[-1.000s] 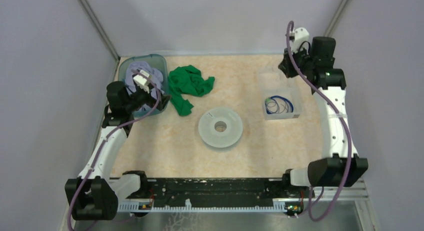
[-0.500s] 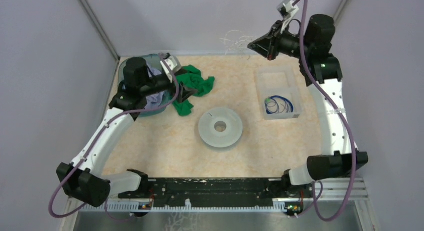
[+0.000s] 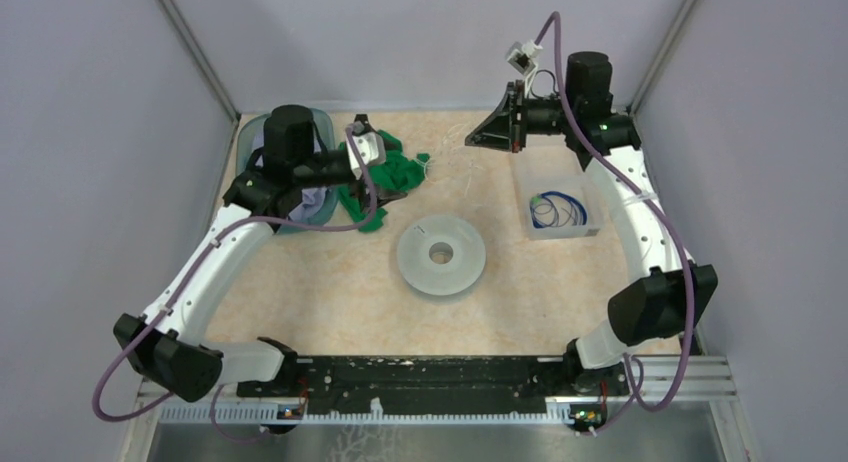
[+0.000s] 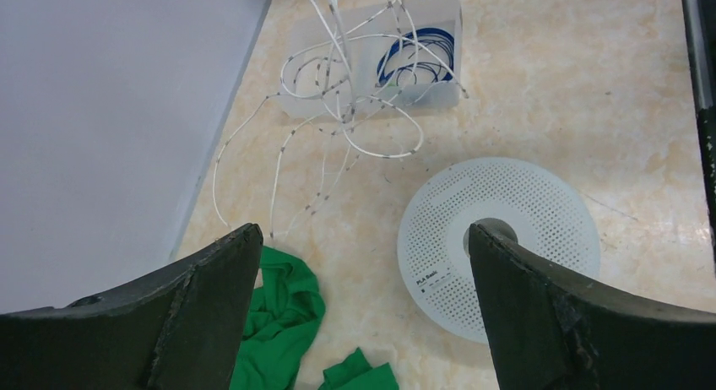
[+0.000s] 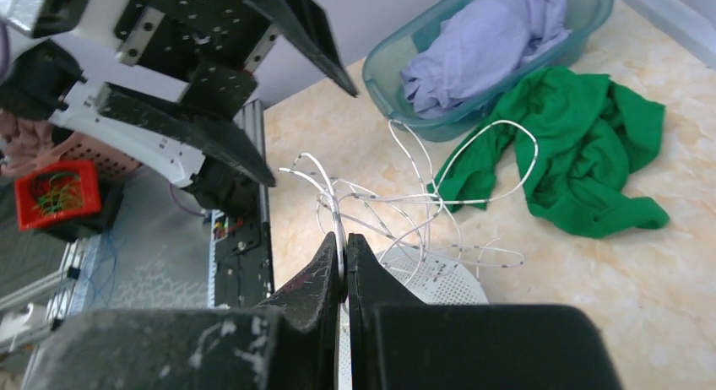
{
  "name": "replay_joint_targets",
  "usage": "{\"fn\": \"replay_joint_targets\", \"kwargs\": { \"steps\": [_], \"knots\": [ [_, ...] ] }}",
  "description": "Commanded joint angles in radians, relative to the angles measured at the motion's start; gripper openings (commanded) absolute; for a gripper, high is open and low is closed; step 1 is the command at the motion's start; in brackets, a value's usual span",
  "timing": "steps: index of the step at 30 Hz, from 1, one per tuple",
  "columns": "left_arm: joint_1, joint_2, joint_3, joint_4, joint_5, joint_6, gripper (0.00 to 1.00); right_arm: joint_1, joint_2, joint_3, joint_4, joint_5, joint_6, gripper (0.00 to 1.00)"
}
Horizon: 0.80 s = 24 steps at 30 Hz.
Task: Wrap the cables
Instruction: Adjust the cable at the center of the board.
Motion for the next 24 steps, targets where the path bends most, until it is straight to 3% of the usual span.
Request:
{"fn": "replay_joint_targets", "kwargs": {
  "steps": [1,14,19,24],
  "knots": [
    [-0.006,0.05,0.034,-0.08,0.033,0.177,0.96,0.036,-0.038,-0.006,-0.039,-0.074,-0.114,0.0],
    [-0.025,0.149,-0.001,0.028,-0.007,0.141,0.73,0.062,-0.053,-0.083,-0.096,-0.082,-0.19,0.0],
    [-0.038,0.198,0.012,0.056,-0.012,0.101,0.48,0.062,-0.055,-0.1,-0.101,-0.072,-0.19,0.0],
    [-0.043,0.207,-0.013,0.058,0.003,0.093,0.51,0.062,-0.062,-0.09,-0.115,-0.038,-0.198,0.0]
  ]
}}
